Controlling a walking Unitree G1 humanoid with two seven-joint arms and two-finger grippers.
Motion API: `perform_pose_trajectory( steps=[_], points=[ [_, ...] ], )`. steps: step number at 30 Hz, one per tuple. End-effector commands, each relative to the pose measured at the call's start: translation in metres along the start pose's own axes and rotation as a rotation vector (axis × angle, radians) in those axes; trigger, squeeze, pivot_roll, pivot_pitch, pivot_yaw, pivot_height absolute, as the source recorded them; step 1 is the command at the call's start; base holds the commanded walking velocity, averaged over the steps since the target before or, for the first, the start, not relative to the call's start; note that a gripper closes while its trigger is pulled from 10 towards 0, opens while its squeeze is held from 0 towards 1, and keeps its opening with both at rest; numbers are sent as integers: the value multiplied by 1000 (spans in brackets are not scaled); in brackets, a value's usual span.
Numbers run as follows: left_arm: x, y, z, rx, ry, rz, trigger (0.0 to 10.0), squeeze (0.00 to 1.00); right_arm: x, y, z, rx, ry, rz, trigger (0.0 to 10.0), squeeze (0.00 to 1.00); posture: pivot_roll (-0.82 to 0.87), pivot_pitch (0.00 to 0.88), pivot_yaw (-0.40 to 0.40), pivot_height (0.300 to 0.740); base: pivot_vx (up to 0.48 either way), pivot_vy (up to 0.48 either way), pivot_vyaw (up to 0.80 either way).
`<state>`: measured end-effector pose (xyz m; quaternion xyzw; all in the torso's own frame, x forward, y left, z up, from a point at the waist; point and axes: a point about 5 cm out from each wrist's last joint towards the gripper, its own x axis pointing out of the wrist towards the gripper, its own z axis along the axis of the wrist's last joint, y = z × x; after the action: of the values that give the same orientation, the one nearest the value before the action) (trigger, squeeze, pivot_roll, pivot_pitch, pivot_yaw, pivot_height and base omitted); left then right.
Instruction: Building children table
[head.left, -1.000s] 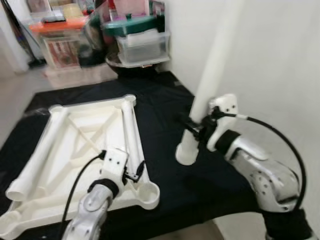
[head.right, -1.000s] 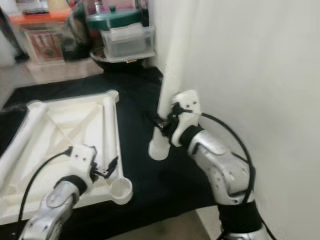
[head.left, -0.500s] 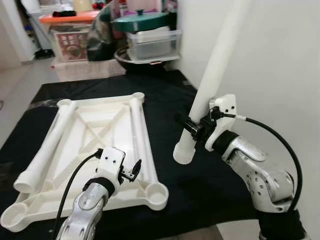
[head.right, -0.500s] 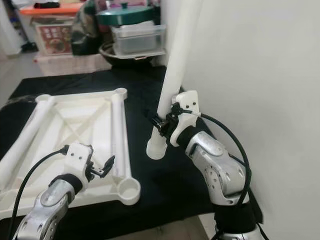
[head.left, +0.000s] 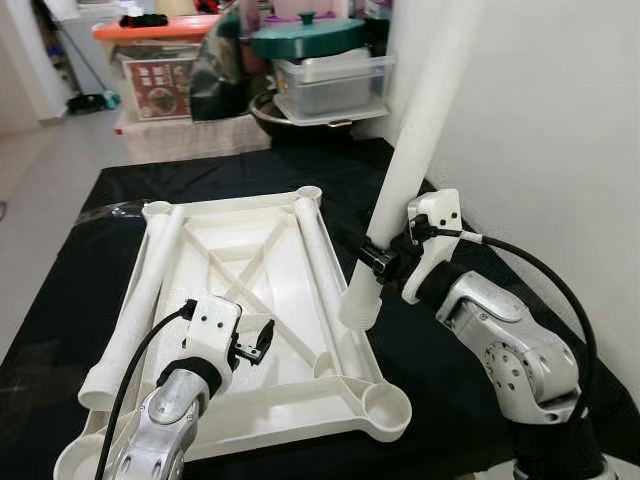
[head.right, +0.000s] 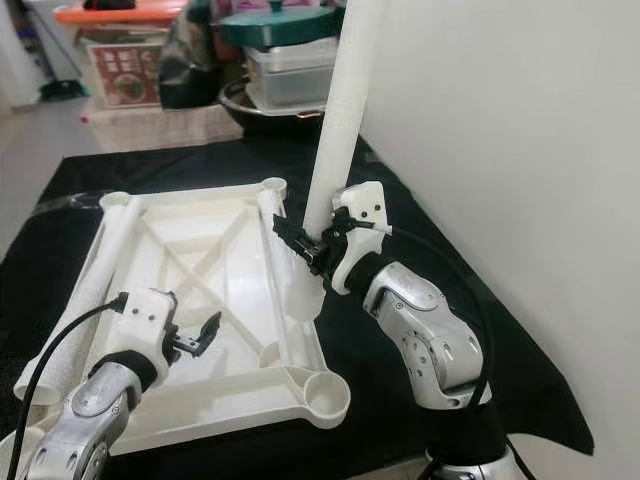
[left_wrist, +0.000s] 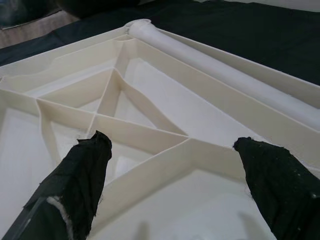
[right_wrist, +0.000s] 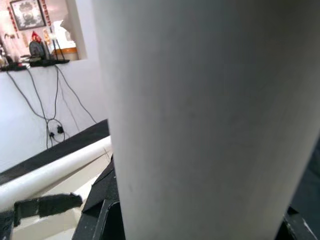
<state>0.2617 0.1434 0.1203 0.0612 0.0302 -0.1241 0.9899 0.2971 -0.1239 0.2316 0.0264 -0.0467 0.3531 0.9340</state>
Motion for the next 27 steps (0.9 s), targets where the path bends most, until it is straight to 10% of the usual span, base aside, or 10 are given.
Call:
perform_pose_trajectory(
  steps=[1, 14, 27],
  points=[
    [-2, 0, 1, 20, -2, -5, 10000, 0, -2, 6, 4, -31, -14, 60, 10000, 0, 26, 0, -8, 740, 0, 0, 0],
    [-4, -5, -6, 76, 12, -9, 10000, 0, -38, 20, -5, -75, 124, 418, 10000, 0, 19, 0, -18, 740, 0, 0, 0],
    [-5, -5, -9, 78, 22, 5, 10000, 0, -38, 22, -21, -51, 164, 444, 10000, 0, 21, 0, -28, 740, 0, 0, 0]
  ],
)
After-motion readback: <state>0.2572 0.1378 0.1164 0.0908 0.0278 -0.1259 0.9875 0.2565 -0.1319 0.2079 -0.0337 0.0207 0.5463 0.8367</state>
